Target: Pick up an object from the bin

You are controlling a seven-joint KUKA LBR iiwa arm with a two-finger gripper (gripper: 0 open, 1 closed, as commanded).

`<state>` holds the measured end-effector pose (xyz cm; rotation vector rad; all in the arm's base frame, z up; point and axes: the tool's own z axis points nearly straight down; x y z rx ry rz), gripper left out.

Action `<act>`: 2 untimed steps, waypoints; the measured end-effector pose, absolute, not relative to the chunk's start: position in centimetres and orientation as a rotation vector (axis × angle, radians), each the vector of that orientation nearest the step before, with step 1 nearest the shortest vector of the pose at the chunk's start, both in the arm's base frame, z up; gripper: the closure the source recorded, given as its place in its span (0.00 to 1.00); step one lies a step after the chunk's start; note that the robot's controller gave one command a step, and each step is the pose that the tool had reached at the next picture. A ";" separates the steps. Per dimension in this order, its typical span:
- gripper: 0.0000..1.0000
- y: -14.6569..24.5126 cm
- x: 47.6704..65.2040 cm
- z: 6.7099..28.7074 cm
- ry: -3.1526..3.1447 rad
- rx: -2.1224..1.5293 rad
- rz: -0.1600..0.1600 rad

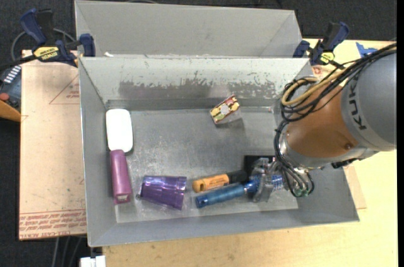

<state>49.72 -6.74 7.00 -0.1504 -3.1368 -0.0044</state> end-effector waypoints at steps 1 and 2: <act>1.00 -6.2 48.5 16.1 -3.134 -0.058 -0.006; 1.00 -6.4 49.6 9.9 -3.144 -0.050 -0.004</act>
Offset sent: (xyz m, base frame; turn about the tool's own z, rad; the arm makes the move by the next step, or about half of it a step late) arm 0.0016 0.0021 0.0000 -0.0604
